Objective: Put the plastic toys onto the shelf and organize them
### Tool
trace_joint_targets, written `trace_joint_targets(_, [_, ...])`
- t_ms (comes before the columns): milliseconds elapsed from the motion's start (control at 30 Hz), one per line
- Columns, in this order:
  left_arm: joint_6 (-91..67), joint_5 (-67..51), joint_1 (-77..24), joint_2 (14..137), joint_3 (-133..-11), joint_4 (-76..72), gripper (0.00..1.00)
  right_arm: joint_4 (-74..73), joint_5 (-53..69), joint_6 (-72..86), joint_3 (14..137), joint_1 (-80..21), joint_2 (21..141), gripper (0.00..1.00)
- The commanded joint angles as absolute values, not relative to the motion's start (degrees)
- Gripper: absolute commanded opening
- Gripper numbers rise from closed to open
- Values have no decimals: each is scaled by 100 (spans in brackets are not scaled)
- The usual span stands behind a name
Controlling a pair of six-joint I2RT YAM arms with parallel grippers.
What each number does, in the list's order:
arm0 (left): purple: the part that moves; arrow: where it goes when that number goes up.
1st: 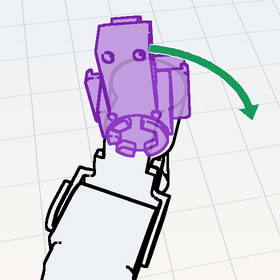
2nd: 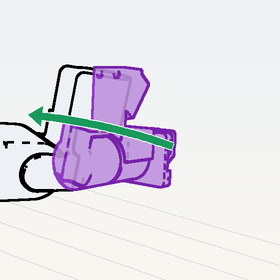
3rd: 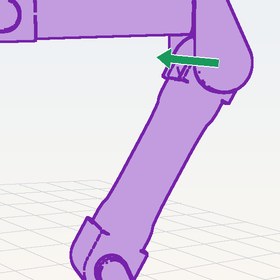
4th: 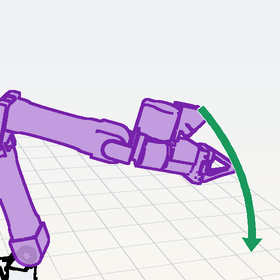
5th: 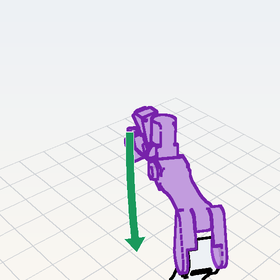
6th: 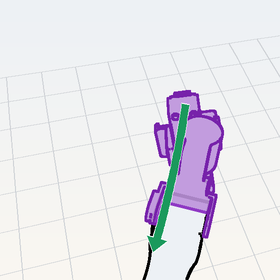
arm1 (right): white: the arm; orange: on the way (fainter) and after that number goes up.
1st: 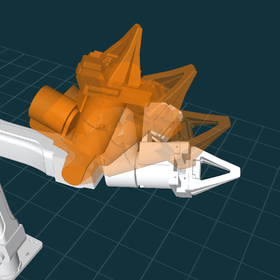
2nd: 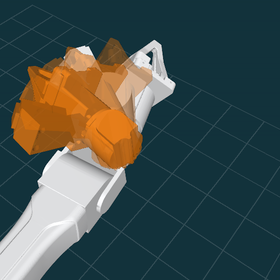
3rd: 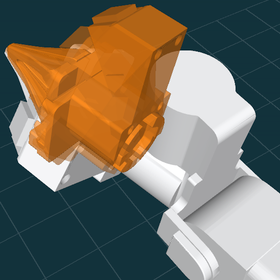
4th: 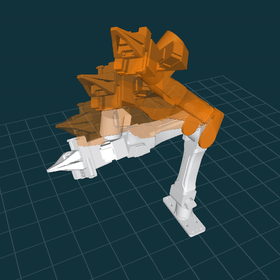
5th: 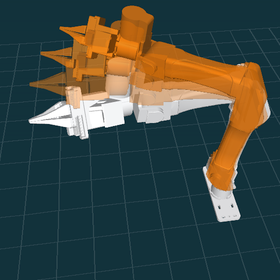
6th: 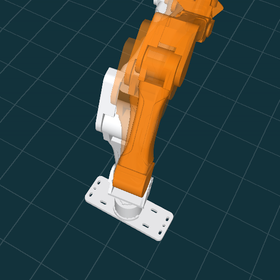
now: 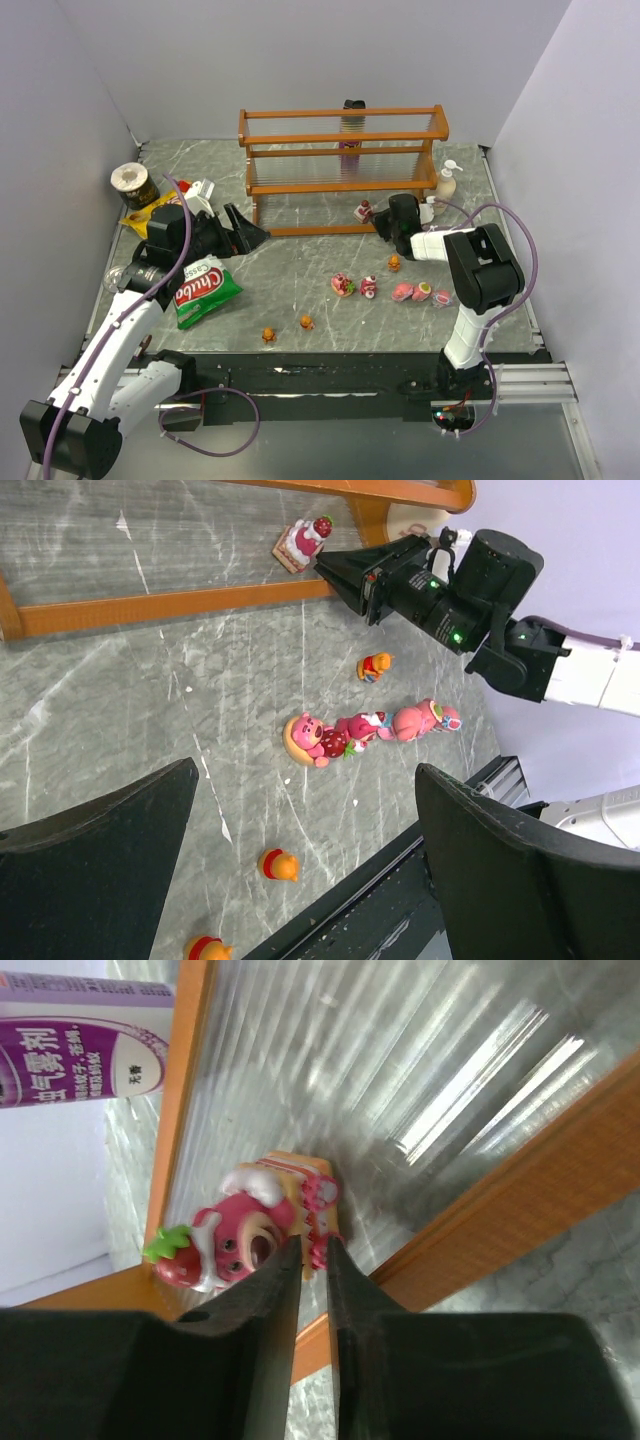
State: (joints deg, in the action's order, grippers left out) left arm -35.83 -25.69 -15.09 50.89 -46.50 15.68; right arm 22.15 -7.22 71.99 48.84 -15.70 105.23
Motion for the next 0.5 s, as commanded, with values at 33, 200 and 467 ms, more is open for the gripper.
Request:
trace_joint_targets(33, [-3630,-2698,-1521,5080,-4658,1345,96,1142,-984,6934,4940,-1529,10415,28])
trace_joint_targets(200, [-3630,-2707,-1521,5089,-4649,1327,96,1300,-958,6795,4887,-1538,10354,29])
trace_joint_targets(467, [-3604,-2725,-1521,5080,-4632,1318,96,1888,-1169,5960,4510,-1626,9915,33])
